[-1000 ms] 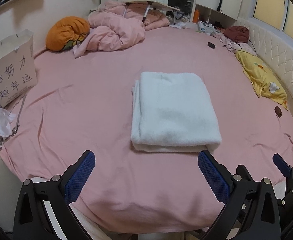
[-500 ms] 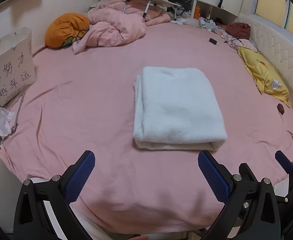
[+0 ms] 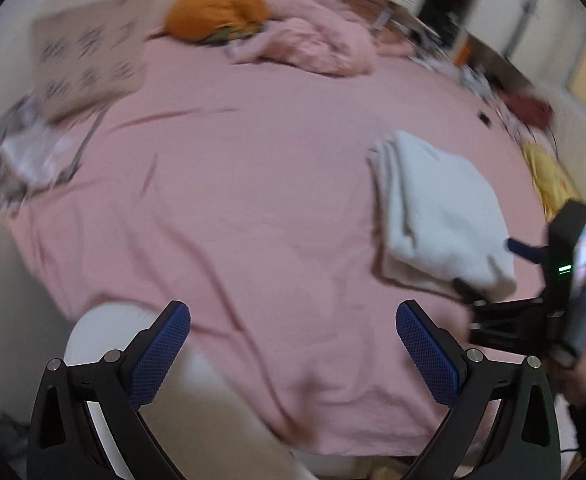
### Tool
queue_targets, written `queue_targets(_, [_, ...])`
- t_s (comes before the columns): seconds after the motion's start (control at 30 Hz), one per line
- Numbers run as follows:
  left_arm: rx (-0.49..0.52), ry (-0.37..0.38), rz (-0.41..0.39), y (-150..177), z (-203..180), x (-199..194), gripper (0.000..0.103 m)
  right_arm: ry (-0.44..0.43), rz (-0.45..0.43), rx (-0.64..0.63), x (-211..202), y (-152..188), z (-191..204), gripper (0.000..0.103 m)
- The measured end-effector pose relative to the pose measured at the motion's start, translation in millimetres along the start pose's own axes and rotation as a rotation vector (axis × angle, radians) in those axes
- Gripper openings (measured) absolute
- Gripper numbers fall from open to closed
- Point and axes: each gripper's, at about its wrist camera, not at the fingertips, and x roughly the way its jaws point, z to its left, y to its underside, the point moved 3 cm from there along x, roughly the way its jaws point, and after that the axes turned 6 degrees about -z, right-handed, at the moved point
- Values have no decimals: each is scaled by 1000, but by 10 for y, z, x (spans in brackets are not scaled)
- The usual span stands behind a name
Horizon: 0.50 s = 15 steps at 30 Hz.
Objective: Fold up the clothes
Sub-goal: 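Grasp the folded cardigan edge with the right gripper and lift it open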
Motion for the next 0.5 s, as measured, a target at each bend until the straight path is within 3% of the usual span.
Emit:
queue_targets(0.1, [-88, 26, 2, 0, 171, -70, 103, -46, -46, -92, 187, -142, 281, 103])
queue_targets(0.2, [-122, 45, -11, -32, 203, -86, 103, 30, -53, -140, 418, -200, 364, 103])
queue_targets(0.23, [-117, 47, -10, -52, 176, -74, 103, 46, -48, -130, 493, -211, 345, 96])
queue_targets(0.27, [-110, 48, -8, -72, 153, -60, 103, -18, -52, -47, 489, -199, 250, 72])
queue_targets(0.3, [-99, 51, -4, -91, 135, -38, 103, -81, -56, 35, 484, -189, 155, 63])
queue_targets(0.37, [-81, 69, -1, -111, 100, -11, 103, -117, -74, 153, 435, -185, -50, 40])
queue_targets(0.43, [-79, 87, -2, -125, 65, 16, 103, -96, -45, 124, 459, -166, -83, 25])
queue_targets(0.5, [-82, 109, 3, -138, 26, 41, 103, -107, -56, 129, 400, -154, -117, 20])
